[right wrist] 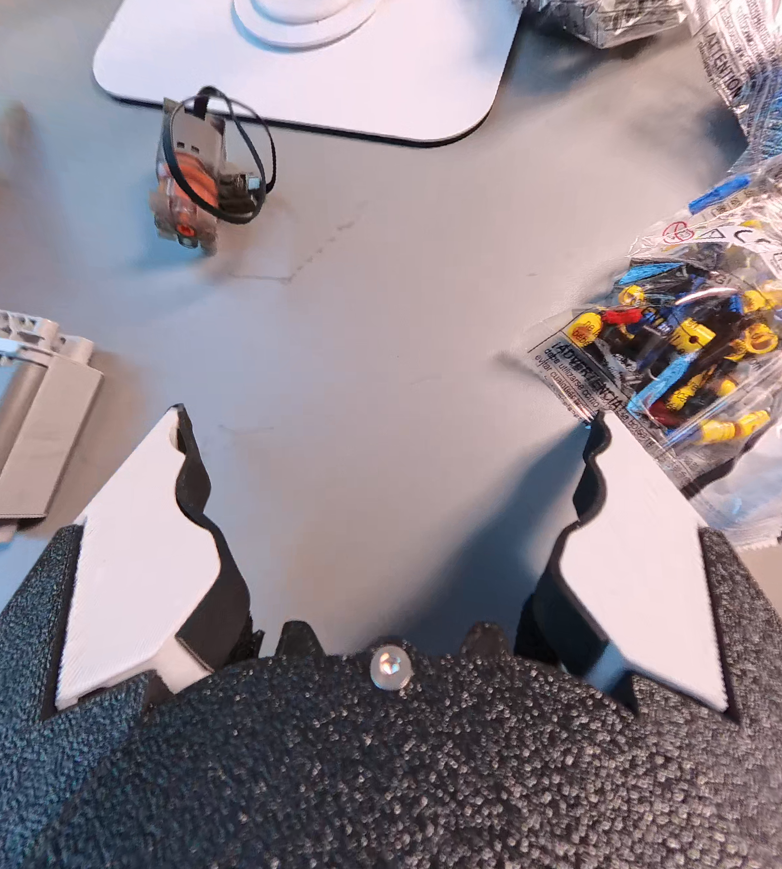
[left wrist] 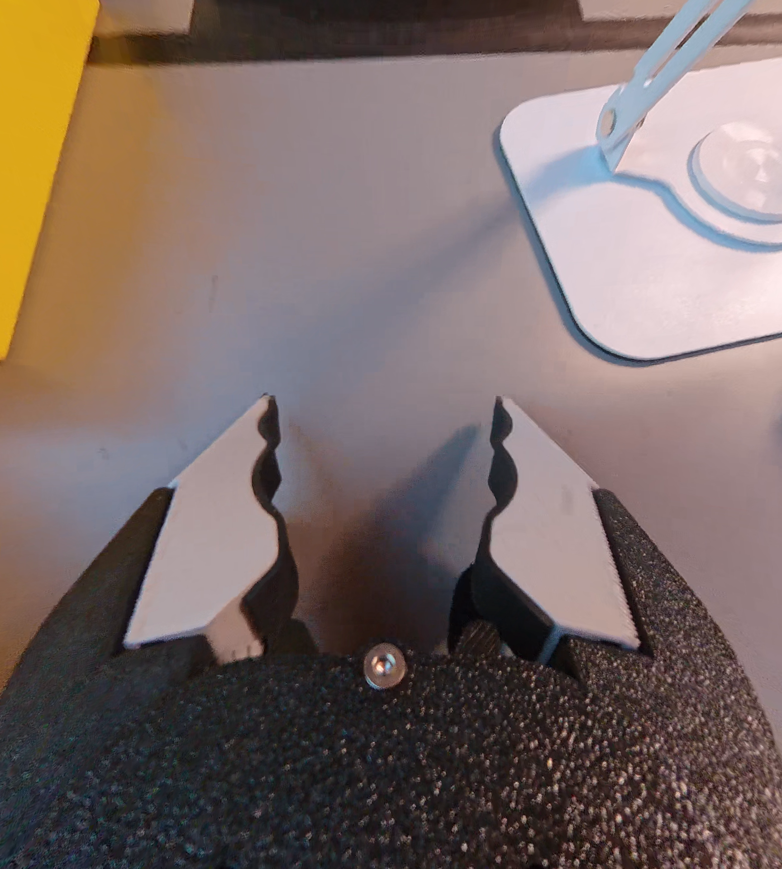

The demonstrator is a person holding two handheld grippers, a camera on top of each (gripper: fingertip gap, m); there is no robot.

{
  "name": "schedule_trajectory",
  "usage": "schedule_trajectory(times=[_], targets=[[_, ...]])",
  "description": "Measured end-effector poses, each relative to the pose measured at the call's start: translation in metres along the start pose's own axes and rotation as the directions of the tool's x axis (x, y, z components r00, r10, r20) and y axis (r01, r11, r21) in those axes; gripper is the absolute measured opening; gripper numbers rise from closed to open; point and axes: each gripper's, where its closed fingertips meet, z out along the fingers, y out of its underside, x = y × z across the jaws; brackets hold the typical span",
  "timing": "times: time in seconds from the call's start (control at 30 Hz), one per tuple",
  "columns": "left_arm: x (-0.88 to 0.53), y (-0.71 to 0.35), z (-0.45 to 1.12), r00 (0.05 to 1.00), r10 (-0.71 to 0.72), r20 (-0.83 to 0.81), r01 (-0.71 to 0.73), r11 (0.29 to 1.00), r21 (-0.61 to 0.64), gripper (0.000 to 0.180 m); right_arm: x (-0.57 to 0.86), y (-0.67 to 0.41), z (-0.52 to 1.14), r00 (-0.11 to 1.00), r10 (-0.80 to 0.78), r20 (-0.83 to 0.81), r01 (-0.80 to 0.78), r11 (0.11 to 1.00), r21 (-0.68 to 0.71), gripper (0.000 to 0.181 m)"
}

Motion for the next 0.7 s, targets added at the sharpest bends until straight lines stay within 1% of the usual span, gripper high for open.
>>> schedule_trajectory(times=[0.07,0.13,0.17,0.23,0.27,0.3,0.33,0.37,0.43,0.5,0.53,0.57,0.6,0.63,0.67,0.7], targets=[[0.006,-0.015,-0.014,0.999,0.016,-0.043,-0.012,0.995,0.094,0.073,0.000,0.010,0.002,0.993,-0.113,-0.019,0.112,0.992,-0.063,0.157],[0.014,-0.032,-0.035,0.995,0.043,-0.094,-0.024,0.980,0.198,0.056,-0.003,0.010,0.001,0.992,-0.126,-0.009,0.126,0.991,-0.052,0.157],[0.019,-0.040,-0.049,0.991,0.054,-0.123,-0.022,0.969,0.247,0.050,-0.004,0.008,-0.001,0.992,-0.128,0.004,0.128,0.991,-0.036,0.152],[0.035,-0.055,-0.082,0.975,0.078,-0.207,0.000,0.937,0.350,0.038,-0.008,0.004,-0.004,0.989,-0.141,0.033,0.142,0.990,-0.010,0.129],[0.044,-0.059,-0.098,0.964,0.091,-0.250,0.012,0.923,0.384,0.035,-0.008,0.005,-0.004,0.989,-0.140,0.037,0.141,0.990,-0.011,0.127],[0.055,-0.060,-0.113,0.948,0.111,-0.298,0.019,0.916,0.401,0.034,-0.009,0.006,-0.003,0.989,-0.144,0.043,0.145,0.989,-0.022,0.131],[0.066,-0.059,-0.126,0.934,0.130,-0.332,0.021,0.909,0.416,0.033,-0.012,0.008,-0.002,0.986,-0.156,0.051,0.158,0.987,-0.031,0.137],[0.077,-0.056,-0.139,0.920,0.155,-0.359,0.015,0.903,0.429,0.033,-0.017,0.010,-0.002,0.982,-0.174,0.073,0.177,0.984,-0.038,0.147],[0.099,-0.044,-0.158,0.890,0.197,-0.412,-0.001,0.904,0.428,0.034,-0.016,0.012,-0.001,0.976,-0.206,0.067,0.210,0.976,-0.065,0.148],[0.119,-0.032,-0.177,0.853,0.212,-0.476,0.017,0.902,0.432,0.034,-0.017,0.008,-0.005,0.975,-0.212,0.072,0.215,0.976,-0.032,0.145],[0.128,-0.025,-0.186,0.834,0.218,-0.506,0.026,0.902,0.431,0.034,-0.021,0.001,-0.011,0.970,-0.229,0.084,0.228,0.973,0.023,0.148],[0.136,-0.017,-0.194,0.818,0.224,-0.530,0.027,0.905,0.424,0.034,-0.026,-0.011,-0.023,0.962,-0.263,0.069,0.253,0.960,0.121,0.156],[0.145,-0.008,-0.201,0.803,0.227,-0.552,0.027,0.910,0.415,0.036,-0.035,-0.024,-0.040,0.955,-0.290,0.068,0.268,0.936,0.228,0.156],[0.155,0.001,-0.207,0.778,0.233,-0.584,0.027,0.915,0.402,0.038,-0.049,-0.037,-0.061,0.949,-0.295,0.108,0.244,0.908,0.340,0.155],[0.167,0.011,-0.212,0.751,0.238,-0.616,0.024,0.923,0.385,0.038,-0.066,-0.052,-0.088,0.941,-0.289,0.178,0.178,0.867,0.466,0.154],[0.178,0.021,-0.216,0.726,0.239,-0.645,0.021,0.929,0.369,0.040,-0.087,-0.064,-0.119,0.905,-0.305,0.296,0.084,0.811,0.579,0.141]])
